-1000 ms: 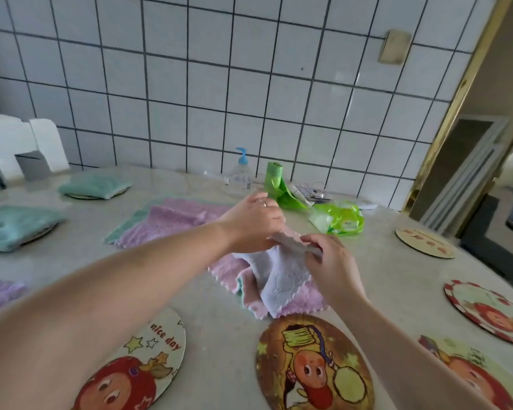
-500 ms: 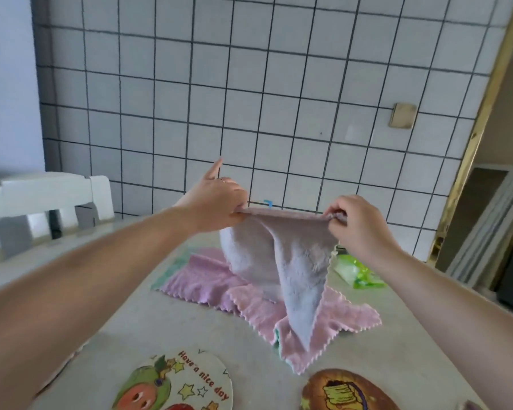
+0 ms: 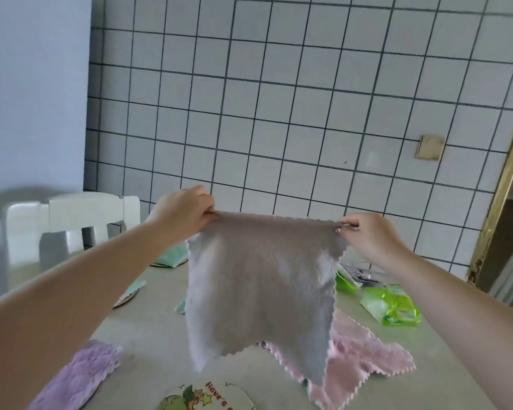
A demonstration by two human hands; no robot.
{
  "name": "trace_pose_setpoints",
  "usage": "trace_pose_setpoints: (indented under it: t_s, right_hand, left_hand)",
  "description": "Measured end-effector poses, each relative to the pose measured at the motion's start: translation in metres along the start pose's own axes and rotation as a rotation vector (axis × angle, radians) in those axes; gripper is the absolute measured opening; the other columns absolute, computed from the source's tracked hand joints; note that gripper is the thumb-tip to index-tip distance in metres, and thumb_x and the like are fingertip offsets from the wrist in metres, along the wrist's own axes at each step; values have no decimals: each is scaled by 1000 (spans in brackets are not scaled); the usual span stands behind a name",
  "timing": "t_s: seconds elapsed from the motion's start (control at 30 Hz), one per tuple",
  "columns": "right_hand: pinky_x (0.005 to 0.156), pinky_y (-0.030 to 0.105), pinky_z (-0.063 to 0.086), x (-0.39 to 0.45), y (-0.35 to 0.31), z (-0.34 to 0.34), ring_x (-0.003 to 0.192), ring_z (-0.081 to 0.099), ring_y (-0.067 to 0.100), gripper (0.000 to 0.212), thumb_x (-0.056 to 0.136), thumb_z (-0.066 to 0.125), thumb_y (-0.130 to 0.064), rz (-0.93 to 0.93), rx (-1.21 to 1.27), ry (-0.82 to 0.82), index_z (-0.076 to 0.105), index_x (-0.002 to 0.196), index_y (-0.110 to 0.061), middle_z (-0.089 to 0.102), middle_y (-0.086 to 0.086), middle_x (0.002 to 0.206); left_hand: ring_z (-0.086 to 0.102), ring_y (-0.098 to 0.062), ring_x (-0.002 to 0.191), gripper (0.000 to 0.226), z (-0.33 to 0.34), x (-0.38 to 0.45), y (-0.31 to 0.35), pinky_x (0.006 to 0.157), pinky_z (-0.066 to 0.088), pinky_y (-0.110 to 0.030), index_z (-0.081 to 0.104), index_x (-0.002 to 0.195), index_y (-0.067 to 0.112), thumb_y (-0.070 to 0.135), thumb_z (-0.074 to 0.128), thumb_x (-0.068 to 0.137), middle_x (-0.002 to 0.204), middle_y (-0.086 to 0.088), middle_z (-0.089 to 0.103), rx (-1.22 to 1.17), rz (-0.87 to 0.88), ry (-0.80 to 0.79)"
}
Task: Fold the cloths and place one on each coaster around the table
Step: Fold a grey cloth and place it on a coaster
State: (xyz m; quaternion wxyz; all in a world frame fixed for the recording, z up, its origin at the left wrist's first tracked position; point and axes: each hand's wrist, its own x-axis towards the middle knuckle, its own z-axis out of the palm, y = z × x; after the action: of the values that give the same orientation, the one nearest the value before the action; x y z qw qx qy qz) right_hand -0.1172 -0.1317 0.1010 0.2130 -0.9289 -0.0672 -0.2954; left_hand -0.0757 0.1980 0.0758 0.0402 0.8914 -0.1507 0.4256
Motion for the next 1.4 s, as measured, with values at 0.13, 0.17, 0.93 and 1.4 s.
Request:
trace_pose_setpoints:
  t_s: [0.13, 0.17, 0.93, 1.4]
  right_hand:
    - [45, 18, 50, 3, 0, 14, 52, 63, 10, 15, 93, 49, -8, 158, 386, -33, 63, 100, -10, 66, 8, 82]
    - [45, 17, 52, 2, -1, 16, 53, 64, 10, 16, 94, 47, -5, 191, 504, -15, 61, 102, -8, 65, 10, 89]
    - [57, 21, 54, -228, 38, 71, 68, 69, 9, 47, 52, 78, -60, 535, 1064, -616, 76, 78, -21, 73, -1, 75]
    - [79, 42, 47, -239, 60, 78, 83, 66, 21, 73, 44, 57, -88, 361, 597, -607, 66, 84, -27, 69, 2, 83]
  left_hand:
    - [57, -21, 75, 9, 3, -2, -19, 63, 48, -35, 58, 84, 24, 17, 53, 88, 83, 4, 59, -175, -94, -5]
    - [58, -19, 73, 11, 3, -2, -23, 64, 49, -35, 57, 83, 27, 18, 54, 87, 81, 5, 61, -291, -155, -2]
    - [56, -2, 56, 23, -55, -253, 49, 50, 50, -13, 66, 77, 12, 5, 49, 90, 69, -4, 60, -1064, -715, -380]
    - [55, 0, 54, 14, -16, -269, 29, 52, 39, -9, 64, 74, 24, 13, 68, 80, 64, 9, 65, -806, -540, -543]
